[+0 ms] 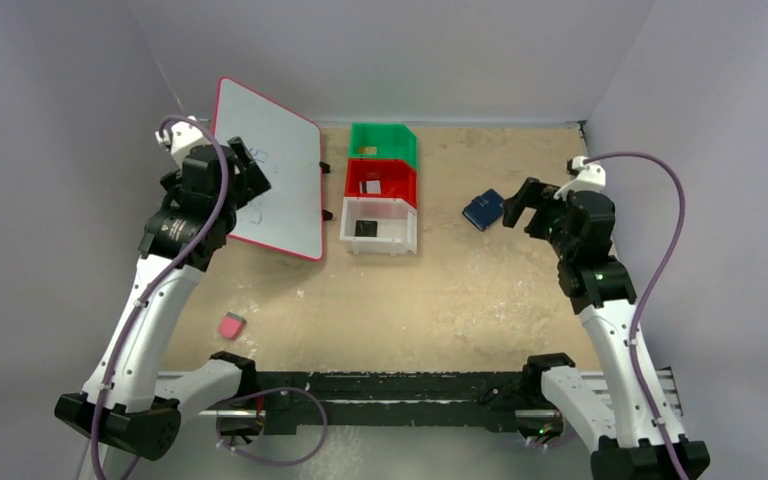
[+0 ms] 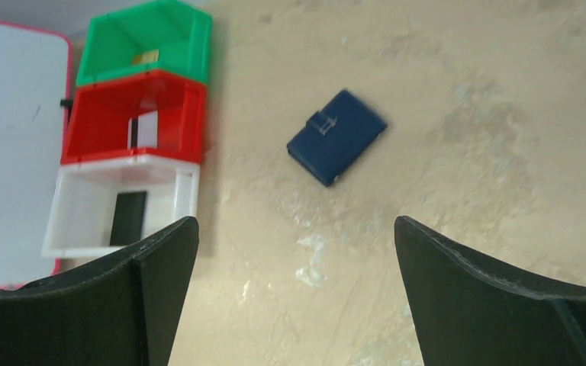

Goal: Take the credit cards out of the card holder

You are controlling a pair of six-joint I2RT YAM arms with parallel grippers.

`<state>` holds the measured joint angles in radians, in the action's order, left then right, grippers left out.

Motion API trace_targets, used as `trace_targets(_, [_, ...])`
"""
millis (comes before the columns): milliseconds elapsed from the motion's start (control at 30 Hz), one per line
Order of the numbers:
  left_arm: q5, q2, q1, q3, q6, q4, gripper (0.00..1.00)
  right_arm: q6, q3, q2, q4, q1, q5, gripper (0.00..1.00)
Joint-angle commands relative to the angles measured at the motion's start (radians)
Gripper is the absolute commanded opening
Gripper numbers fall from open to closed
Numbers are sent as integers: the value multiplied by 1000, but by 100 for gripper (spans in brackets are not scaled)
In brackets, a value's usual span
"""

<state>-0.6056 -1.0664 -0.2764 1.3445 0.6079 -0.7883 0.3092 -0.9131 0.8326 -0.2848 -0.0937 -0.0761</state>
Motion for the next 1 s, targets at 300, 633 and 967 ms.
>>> trace_targets(300, [534,-158,-166,-137,91,172,96,158,144,-17,9,19,273,100])
trace_targets(633, [534,-354,-243,-225,136,308,92,205,151,21,-5,22,330,100])
trace_targets(967, [302,-506,-229,-221,119,319,92,210,134,24,-50,24,326,100])
